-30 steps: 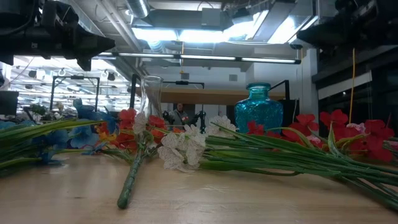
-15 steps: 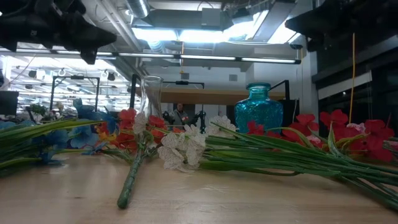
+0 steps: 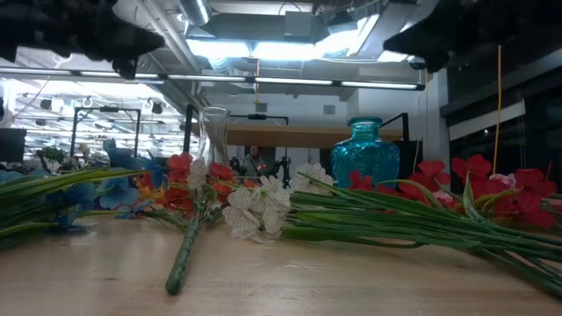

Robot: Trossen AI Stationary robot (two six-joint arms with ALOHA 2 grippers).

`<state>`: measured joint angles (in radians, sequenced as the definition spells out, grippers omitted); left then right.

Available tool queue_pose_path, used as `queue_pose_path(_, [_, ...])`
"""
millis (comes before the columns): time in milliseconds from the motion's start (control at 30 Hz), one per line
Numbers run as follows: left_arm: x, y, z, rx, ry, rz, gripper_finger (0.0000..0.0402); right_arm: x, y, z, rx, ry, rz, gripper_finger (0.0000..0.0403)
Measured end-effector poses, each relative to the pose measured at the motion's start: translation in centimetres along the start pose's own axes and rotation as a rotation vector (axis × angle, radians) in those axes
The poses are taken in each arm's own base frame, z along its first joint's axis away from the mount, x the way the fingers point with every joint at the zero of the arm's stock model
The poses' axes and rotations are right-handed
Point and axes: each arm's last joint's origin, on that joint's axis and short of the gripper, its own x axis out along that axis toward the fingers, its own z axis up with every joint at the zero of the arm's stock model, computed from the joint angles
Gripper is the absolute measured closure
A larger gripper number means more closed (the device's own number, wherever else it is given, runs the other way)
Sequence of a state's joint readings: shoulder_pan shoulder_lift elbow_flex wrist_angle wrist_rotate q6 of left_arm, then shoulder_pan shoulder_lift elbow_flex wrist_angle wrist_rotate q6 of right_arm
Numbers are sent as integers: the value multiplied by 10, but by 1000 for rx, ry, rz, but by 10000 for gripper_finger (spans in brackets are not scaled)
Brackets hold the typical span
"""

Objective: Pick and place flowers into a vace then onto a shelf
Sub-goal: Put the white flowers into the blue vase

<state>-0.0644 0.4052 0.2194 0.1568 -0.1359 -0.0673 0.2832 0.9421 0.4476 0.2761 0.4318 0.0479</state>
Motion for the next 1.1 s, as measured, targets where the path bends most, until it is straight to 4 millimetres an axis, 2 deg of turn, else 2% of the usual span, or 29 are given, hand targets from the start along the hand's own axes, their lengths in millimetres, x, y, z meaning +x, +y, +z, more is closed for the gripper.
queue_pose_path(267, [23, -27, 14, 38, 108, -49, 399, 8, 10, 9, 33, 33, 31, 397])
queue_pose_path(400, [40, -47, 23, 125, 155, -72, 400, 11, 21, 14, 4, 84, 68, 400])
queue_pose_path(533, [52, -63, 22, 185, 224, -34, 399, 12, 35, 21, -1, 120, 110, 398])
queue_pose_path(700, [57, -77, 19, 168, 328, 27, 399, 13, 55, 20, 13, 238, 151, 401])
queue_pose_path(833, [58, -85, 20, 171, 348, 24, 399, 14, 70, 19, 19, 321, 145, 399])
queue_pose_path(1100, [56, -88, 20, 187, 355, 6, 398, 21, 95, 28, 27, 460, 113, 400])
